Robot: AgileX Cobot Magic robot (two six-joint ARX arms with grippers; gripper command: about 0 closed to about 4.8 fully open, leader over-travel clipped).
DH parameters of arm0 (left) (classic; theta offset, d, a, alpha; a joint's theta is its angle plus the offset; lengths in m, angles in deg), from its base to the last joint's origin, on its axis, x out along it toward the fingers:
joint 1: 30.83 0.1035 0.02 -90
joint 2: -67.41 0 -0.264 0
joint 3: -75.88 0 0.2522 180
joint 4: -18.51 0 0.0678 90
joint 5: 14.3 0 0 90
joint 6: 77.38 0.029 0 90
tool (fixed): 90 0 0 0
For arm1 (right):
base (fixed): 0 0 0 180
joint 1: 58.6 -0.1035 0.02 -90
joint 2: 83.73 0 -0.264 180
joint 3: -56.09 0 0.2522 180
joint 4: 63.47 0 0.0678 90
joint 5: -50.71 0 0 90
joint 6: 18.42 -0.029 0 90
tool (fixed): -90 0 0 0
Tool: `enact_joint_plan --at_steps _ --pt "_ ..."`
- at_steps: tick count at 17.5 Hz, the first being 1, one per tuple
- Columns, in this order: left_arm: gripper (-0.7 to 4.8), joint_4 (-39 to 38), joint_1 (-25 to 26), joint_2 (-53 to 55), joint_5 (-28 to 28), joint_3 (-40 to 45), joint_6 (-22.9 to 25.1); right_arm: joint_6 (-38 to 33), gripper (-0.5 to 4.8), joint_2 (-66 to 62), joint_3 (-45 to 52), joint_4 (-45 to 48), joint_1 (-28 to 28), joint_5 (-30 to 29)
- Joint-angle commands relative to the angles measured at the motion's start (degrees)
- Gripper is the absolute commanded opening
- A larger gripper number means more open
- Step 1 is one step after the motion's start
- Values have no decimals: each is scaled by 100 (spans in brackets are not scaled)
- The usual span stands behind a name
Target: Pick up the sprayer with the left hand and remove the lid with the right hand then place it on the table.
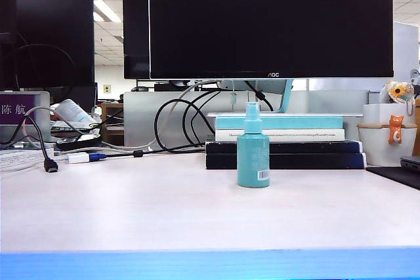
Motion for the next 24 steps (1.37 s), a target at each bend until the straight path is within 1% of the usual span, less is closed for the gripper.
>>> enact_joint_plan --at_steps 1,2,3,4,5,6,7,8,9,10,11,12,13,14,15,16,17,18,21,23,24 --pt "66 278 -2 319 -24 -960 535 -20 -2 -44 -564 118 4 741" --pt "71 284 2 564 -44 -1255 651 -22 -2 -63 -695 201 7 879" --pt "110 284 2 907 -2 -1580 710 -22 -2 -111 -835 372 9 874" --pt "165 297 2 1185 181 -1805 769 -24 -2 -181 -903 584 7 894" --pt "285 470 2 1773 868 -2142 876 -50 -2 -345 -990 964 7 914" --pt "331 645 0 2173 1384 -2310 960 -74 -2 -533 -1071 1233 7 909" --pt "346 981 0 2719 1980 -2455 1064 -116 -2 -776 -1180 1436 4 828" --pt "346 1464 -2 3517 2649 -2579 1141 -116 -2 -1285 -1408 1561 9 658" --pt "347 1792 -2 4135 3034 -2658 1141 -136 -2 -1746 -1611 1602 7 472" --pt "367 2059 -2 4666 3355 -2719 1172 -258 -2 -2159 -1790 1681 7 122" --pt "432 2413 -9 5237 3738 -2776 1248 -420 -1 -2710 -2000 1851 9 -439" --pt "479 2883 -55 5805 3971 -2817 1246 -411 -1 -3228 -2203 2052 9 -942" --pt "479 3434 -212 6424 4011 -2830 1257 -413 -1 -3755 -2439 2269 9 -1445" --pt "479 4096 -317 7104 4015 -2830 1399 -411 2 -4398 -2815 2426 11 -1926" --pt "479 4527 -420 7543 4033 -2833 1401 -407 49 -4819 -3123 2430 22 -2164" --pt "479 4747 -551 7954 4035 -2881 1469 -337 161 -5154 -3383 2413 50 -2374" --pt "479 4763 -640 8465 4037 -3027 1615 -297 306 -5554 -3694 2420 118 -2647" --pt "479 4758 -730 8915 4157 -3202 1759 -297 319 -5864 -3941 2415 160 -2911" --pt "479 4758 -1062 10115 4369 -3932 1810 -190 321 -6599 -4476 2411 271 -3515" --pt "479 4693 -1224 10880 4760 -4542 1843 -173 383 -6937 -4631 2396 326 -3923" --pt "479 4695 -1268 11182 4885 -4767 1886 -175 393 -7038 -4638 2398 417 -4068"
